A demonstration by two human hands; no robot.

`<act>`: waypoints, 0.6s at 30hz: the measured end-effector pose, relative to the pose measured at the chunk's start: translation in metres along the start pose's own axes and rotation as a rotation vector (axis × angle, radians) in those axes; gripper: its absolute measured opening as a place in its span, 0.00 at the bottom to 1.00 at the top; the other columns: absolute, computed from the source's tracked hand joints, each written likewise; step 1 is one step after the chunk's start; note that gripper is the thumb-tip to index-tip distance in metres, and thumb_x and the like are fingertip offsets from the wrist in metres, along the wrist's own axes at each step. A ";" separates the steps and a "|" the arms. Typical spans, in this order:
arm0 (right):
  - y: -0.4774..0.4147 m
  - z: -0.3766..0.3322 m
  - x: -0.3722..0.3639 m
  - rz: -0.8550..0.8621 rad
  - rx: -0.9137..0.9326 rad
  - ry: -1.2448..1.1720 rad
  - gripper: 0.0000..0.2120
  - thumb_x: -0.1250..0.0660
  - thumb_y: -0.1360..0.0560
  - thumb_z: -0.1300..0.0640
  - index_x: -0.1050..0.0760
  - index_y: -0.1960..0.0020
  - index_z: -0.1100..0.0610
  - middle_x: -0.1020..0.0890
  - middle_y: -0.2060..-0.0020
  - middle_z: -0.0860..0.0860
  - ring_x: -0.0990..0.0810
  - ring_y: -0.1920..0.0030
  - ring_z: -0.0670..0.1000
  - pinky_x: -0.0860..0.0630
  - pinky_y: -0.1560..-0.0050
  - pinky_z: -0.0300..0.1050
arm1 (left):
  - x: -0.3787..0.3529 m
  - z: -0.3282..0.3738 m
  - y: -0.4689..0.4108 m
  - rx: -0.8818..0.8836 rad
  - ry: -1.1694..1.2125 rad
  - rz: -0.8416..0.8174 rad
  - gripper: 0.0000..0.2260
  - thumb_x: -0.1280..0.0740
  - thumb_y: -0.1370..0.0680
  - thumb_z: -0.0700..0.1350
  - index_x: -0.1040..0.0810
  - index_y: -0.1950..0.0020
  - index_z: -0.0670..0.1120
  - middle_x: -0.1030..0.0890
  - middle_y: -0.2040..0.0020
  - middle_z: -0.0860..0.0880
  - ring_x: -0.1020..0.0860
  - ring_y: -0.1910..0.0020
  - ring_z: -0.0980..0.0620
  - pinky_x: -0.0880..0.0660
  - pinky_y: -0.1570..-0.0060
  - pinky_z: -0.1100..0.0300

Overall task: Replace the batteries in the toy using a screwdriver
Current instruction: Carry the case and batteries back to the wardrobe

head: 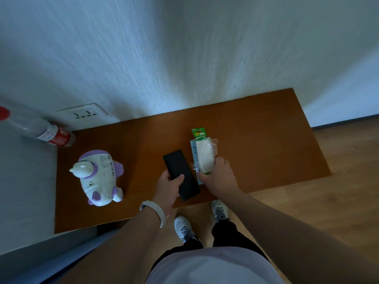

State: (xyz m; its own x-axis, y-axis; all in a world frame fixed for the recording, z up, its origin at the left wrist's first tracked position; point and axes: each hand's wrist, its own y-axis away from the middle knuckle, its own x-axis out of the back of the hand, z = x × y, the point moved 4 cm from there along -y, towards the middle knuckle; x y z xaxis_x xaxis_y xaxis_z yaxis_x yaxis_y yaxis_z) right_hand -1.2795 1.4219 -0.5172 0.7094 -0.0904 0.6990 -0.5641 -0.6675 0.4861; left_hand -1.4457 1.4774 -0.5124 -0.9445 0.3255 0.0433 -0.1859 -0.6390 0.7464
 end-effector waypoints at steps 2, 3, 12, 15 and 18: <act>0.000 0.001 0.000 -0.014 0.003 -0.006 0.27 0.26 0.31 0.42 0.34 0.42 0.54 0.33 0.50 0.48 0.28 0.49 0.50 0.30 0.54 0.43 | -0.002 0.000 -0.001 0.001 0.009 -0.016 0.10 0.35 0.18 0.41 0.26 0.41 0.54 0.19 0.43 0.50 0.20 0.45 0.48 0.21 0.43 0.45; 0.000 0.001 0.000 -0.016 0.004 -0.012 0.27 0.26 0.31 0.42 0.35 0.42 0.54 0.34 0.50 0.48 0.28 0.49 0.50 0.29 0.54 0.43 | -0.003 0.000 -0.001 0.001 0.014 -0.022 0.10 0.35 0.18 0.41 0.26 0.41 0.54 0.19 0.43 0.51 0.20 0.45 0.49 0.21 0.43 0.45; -0.004 0.010 -0.005 -0.085 -0.095 -0.107 0.30 0.29 0.30 0.43 0.33 0.34 0.56 0.30 0.47 0.50 0.27 0.43 0.53 0.27 0.52 0.45 | -0.011 -0.002 -0.006 0.048 0.009 -0.068 0.11 0.36 0.18 0.41 0.27 0.39 0.54 0.19 0.44 0.51 0.20 0.45 0.48 0.22 0.41 0.45; -0.005 0.006 -0.010 -0.142 -0.157 -0.204 0.31 0.29 0.34 0.46 0.31 0.36 0.57 0.25 0.45 0.53 0.23 0.46 0.54 0.21 0.52 0.50 | -0.016 -0.002 -0.008 0.050 -0.028 -0.086 0.11 0.36 0.18 0.42 0.26 0.37 0.53 0.19 0.42 0.49 0.19 0.44 0.46 0.21 0.42 0.43; -0.005 0.007 -0.014 -0.147 -0.176 -0.232 0.31 0.29 0.39 0.47 0.29 0.37 0.56 0.24 0.46 0.54 0.22 0.49 0.55 0.19 0.50 0.56 | -0.017 -0.003 -0.009 0.040 -0.054 -0.083 0.09 0.36 0.17 0.42 0.25 0.41 0.55 0.19 0.42 0.48 0.19 0.44 0.45 0.21 0.42 0.42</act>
State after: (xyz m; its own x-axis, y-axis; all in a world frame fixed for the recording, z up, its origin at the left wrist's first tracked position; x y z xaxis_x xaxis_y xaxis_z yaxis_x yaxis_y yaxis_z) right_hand -1.2836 1.4217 -0.5333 0.8546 -0.1822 0.4863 -0.4986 -0.5498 0.6701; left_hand -1.4285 1.4756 -0.5217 -0.9102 0.4139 0.0149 -0.2512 -0.5802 0.7748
